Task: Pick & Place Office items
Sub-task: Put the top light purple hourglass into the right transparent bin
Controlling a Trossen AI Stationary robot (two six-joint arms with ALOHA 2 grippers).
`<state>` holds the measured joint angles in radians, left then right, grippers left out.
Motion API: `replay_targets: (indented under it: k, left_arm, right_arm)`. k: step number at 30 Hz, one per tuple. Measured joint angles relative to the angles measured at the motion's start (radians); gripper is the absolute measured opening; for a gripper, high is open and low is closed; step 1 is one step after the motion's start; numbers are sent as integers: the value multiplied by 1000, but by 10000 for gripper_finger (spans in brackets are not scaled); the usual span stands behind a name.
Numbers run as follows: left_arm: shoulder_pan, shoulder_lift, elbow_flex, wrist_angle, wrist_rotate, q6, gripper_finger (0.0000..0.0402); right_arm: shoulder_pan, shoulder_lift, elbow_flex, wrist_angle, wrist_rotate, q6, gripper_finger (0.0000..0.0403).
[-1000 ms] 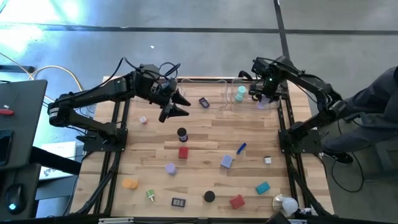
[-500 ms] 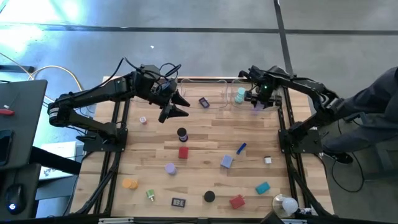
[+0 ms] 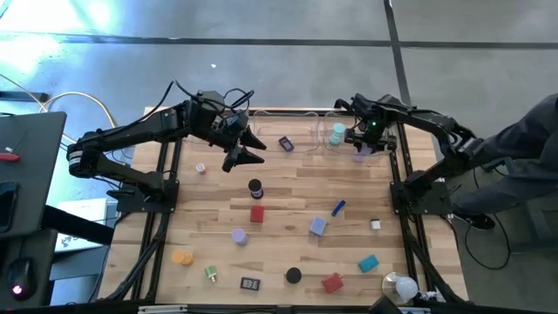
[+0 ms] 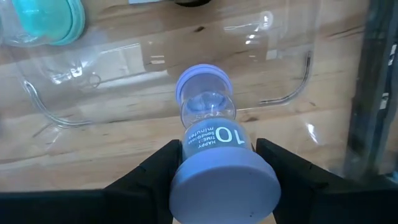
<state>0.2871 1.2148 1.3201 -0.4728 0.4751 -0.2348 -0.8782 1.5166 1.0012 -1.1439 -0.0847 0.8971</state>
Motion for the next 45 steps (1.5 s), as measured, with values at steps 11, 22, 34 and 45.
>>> replay_targets:
  k: [11,22,34,45]
  left_arm:
    - [0,0,1,-18,0,0,249]
    - [0,0,1,-28,-1,0,249]
    - [0,0,1,-28,-1,0,249]
    - [0,0,1,-28,-1,-5,249]
  right_arm:
    - [-29,2,-3,-66,46,-30,181]
    - [-30,4,-5,-91,103,-7,218]
    - [-30,3,-4,-80,110,-39,207]
    - [-30,-22,2,-91,117,-53,223]
